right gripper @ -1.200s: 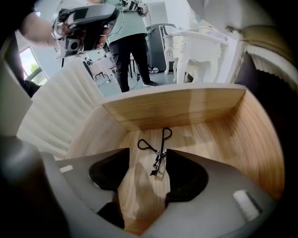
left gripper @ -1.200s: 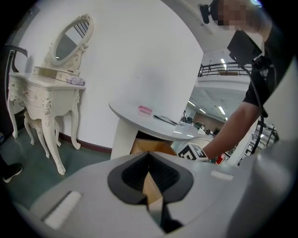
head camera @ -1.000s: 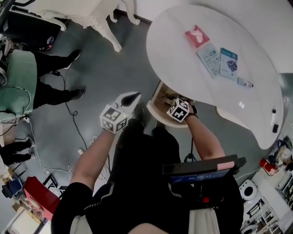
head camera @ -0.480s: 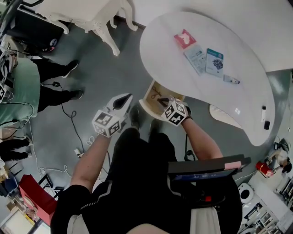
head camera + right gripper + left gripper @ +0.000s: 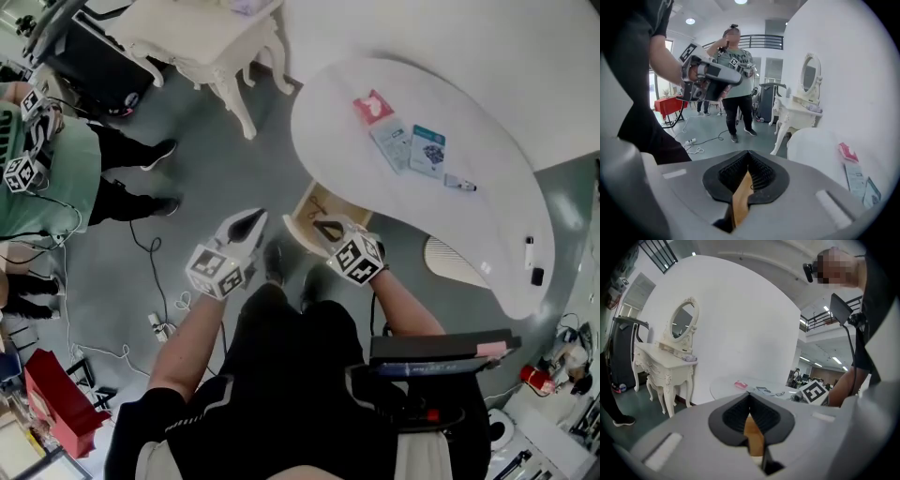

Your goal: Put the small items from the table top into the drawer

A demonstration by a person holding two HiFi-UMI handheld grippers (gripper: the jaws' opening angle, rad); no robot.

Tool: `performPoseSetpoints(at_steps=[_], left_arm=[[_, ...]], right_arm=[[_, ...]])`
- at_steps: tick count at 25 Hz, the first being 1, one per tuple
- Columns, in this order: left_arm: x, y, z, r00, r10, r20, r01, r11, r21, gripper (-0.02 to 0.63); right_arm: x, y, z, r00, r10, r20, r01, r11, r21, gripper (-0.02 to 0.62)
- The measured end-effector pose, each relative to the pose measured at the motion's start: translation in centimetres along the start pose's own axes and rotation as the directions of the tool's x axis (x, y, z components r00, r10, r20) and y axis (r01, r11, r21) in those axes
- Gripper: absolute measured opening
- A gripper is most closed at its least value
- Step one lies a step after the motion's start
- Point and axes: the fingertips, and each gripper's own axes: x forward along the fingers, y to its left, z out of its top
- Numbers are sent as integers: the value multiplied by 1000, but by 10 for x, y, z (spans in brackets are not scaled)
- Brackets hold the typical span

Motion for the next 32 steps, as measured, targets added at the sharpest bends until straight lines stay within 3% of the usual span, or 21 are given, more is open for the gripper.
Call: performPoseSetpoints(at_steps=[9,17,22,28,32], left_arm=[[-39,-15,25,996,72,61,-73,997,26,0],[-83,-14,79,982,86,168,-103,990,92,0],[-109,-6,103,975,95,199,-118,988,104,0],[-149,1,106,969,87,231,-117,986,120,0],[-153,2,119,969,84,234,-115,986,122,0]], right_arm=[[-53,16,89,982,-31,188,37,999,-28,2],[-96,14,163,922,-150,357,137,989,62,2],[-107,23,198,892,-205,403,175,978,111,2],[-116,46,224,828,-321,460,238,944,230,0],[-120,44,234,817,-346,462,246,933,262,0]])
